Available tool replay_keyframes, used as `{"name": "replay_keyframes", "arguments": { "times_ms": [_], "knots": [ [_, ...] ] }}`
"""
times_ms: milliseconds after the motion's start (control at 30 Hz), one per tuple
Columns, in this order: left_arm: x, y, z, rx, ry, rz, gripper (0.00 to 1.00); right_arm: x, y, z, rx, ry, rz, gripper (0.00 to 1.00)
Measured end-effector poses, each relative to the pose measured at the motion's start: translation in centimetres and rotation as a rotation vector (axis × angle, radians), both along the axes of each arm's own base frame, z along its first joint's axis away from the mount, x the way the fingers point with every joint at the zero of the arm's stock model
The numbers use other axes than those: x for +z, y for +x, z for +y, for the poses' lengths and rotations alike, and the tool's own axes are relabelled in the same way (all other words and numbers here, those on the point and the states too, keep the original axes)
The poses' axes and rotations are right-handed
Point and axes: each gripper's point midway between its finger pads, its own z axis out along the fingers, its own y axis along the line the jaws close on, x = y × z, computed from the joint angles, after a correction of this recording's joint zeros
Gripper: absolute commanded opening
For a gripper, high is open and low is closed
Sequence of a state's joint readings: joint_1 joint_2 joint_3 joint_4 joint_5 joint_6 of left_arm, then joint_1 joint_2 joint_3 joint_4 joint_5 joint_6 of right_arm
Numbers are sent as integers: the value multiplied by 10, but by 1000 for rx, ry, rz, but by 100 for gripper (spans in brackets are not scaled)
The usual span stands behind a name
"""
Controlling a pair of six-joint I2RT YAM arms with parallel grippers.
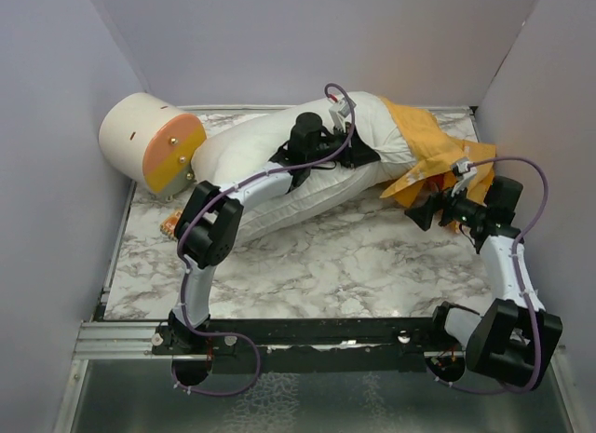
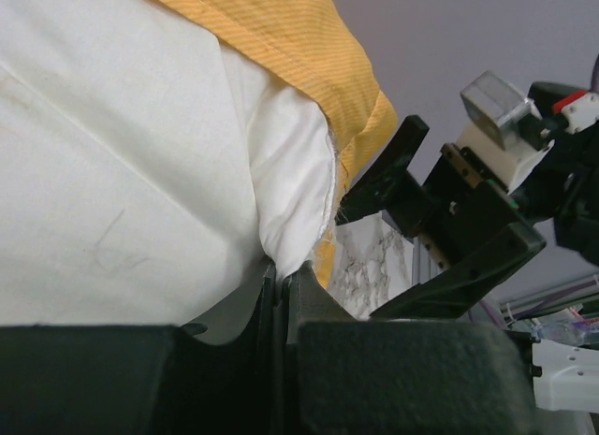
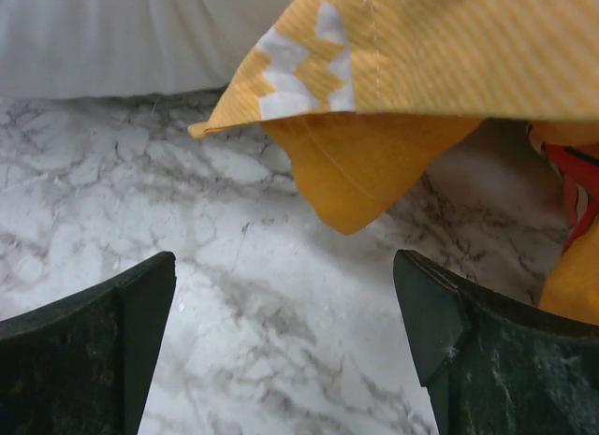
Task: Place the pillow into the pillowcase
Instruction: Stuff the pillow into the pillowcase.
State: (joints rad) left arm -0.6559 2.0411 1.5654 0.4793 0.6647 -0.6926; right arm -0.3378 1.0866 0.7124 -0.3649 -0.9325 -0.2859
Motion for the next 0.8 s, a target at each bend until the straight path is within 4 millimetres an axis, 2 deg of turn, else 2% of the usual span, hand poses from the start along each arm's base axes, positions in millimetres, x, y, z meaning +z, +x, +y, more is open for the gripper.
{"name": "replay_keyframes", "arguments": {
  "times_ms": [167, 267, 333, 400, 433, 533, 600, 700, 800],
  "knots": [
    [7, 5, 1, -2, -36, 22, 0, -21, 16, 2, -32, 63, -101, 100],
    [9, 6, 2, -9, -51, 34, 0, -25, 34, -2, -54, 99, -127, 99],
    [9, 6, 2, -11, -56, 39, 0, -27, 46, -2, -57, 123, -145, 94],
    [10, 6, 2, -12, -61, 42, 0, -25, 55, 3, -47, 139, -174, 81],
    [10, 6, 2, -14, -63, 44, 0, -23, 57, 6, -38, 145, -188, 69],
    [11, 5, 2, -16, -66, 52, 0, -16, 65, 19, -1, 159, -224, 24],
    [11, 5, 2, -18, -66, 54, 0, -11, 68, 26, 20, 175, -224, 4],
    [18, 7, 3, -21, -70, 44, 0, 8, 70, 29, 51, 180, -241, 1],
    [34, 11, 3, -22, -72, 12, 0, 48, 63, 34, 120, 164, -278, 1]
  ]
}}
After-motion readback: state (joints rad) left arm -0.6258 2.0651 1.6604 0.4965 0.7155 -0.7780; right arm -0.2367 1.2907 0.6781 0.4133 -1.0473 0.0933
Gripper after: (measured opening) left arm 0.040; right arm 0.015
